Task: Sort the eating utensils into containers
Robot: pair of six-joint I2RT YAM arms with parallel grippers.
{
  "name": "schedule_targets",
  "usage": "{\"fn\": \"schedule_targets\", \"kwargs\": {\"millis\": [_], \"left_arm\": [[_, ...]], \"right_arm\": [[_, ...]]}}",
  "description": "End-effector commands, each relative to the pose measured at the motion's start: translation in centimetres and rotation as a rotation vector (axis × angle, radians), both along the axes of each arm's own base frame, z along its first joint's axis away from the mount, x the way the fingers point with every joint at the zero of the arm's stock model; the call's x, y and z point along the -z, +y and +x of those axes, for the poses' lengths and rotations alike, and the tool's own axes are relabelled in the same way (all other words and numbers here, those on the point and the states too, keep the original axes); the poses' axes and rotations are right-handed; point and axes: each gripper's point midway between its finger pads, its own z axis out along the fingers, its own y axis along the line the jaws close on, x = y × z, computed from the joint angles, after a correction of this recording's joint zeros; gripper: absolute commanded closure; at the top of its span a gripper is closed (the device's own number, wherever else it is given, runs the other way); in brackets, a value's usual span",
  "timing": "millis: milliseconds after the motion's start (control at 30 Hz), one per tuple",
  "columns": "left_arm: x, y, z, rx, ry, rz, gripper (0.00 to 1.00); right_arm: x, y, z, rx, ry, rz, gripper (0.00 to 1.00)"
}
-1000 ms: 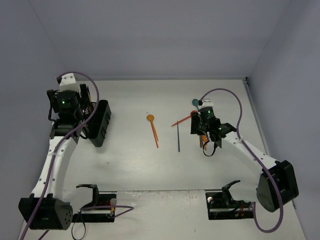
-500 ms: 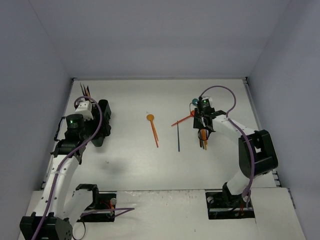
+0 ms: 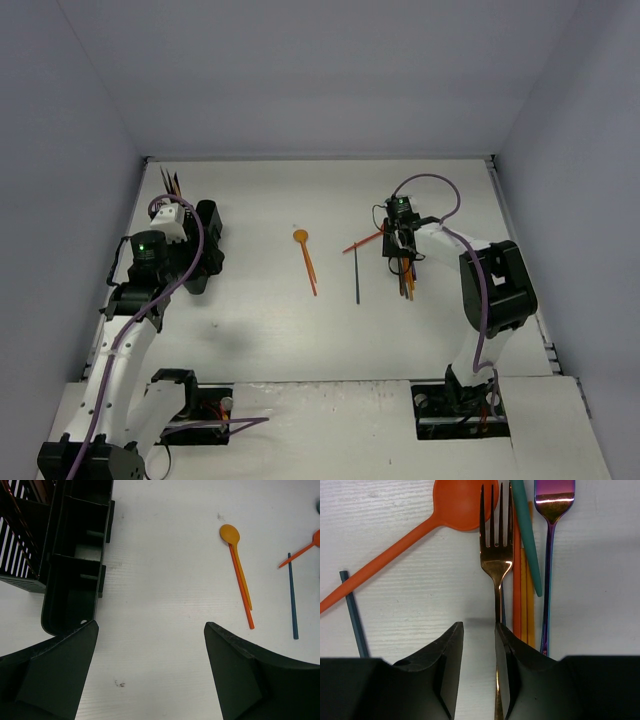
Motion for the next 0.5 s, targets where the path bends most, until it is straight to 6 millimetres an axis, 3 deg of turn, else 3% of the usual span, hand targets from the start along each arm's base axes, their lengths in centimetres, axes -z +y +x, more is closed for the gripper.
{"fn": "schedule_targets", "kwargs": {"millis": [0, 467], "left_arm": [[-2.99, -0.48, 1.09, 0.011, -0.098, -0.026, 0.15], [-2.81, -0.47, 1.05, 0.013, -0.095, -0.023, 0.15]], "right_arm": [[-2.48, -0.08, 2.41, 0.014, -0.09, -0.001, 0.72], [-2.3, -0.76, 2.89, 0.045, -0.096, -0.035, 0.73]]}}
